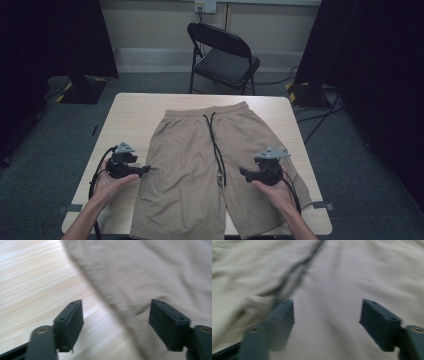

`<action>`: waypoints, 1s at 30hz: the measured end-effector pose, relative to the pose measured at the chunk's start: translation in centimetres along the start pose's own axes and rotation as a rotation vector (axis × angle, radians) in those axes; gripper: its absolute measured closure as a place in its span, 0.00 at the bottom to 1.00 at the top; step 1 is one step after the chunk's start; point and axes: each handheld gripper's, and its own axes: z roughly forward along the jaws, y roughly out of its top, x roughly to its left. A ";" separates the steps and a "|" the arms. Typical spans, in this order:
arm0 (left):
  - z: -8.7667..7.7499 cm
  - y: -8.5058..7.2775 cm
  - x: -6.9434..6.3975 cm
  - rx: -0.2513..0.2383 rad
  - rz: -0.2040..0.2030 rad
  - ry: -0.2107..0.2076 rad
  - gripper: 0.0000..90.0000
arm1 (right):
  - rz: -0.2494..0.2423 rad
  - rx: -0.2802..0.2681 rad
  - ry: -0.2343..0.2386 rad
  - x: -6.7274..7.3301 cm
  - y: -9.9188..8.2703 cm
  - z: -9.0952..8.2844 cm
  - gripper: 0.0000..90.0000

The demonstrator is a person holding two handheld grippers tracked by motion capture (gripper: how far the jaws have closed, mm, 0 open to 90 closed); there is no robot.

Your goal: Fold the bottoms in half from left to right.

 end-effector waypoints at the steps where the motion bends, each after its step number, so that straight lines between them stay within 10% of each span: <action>1: 0.0 -0.1 0.2 -0.006 -0.010 0.003 0.32 | -0.016 -0.005 0.034 1.0 0.4 0.0 0.41; 11: 0.4 -0.2 0.6 0.010 -0.013 -0.009 0.34 | -0.108 -0.009 0.224 9.0 3.0 2.3 0.46; 17: 0.8 -0.4 0.3 0.021 0.002 -0.015 0.37 | -0.216 0.032 0.395 16.7 4.4 5.4 0.52; 30: 1.2 -0.5 -0.1 0.022 0.026 -0.001 0.37 | -0.296 0.149 0.557 25.9 4.3 10.4 0.64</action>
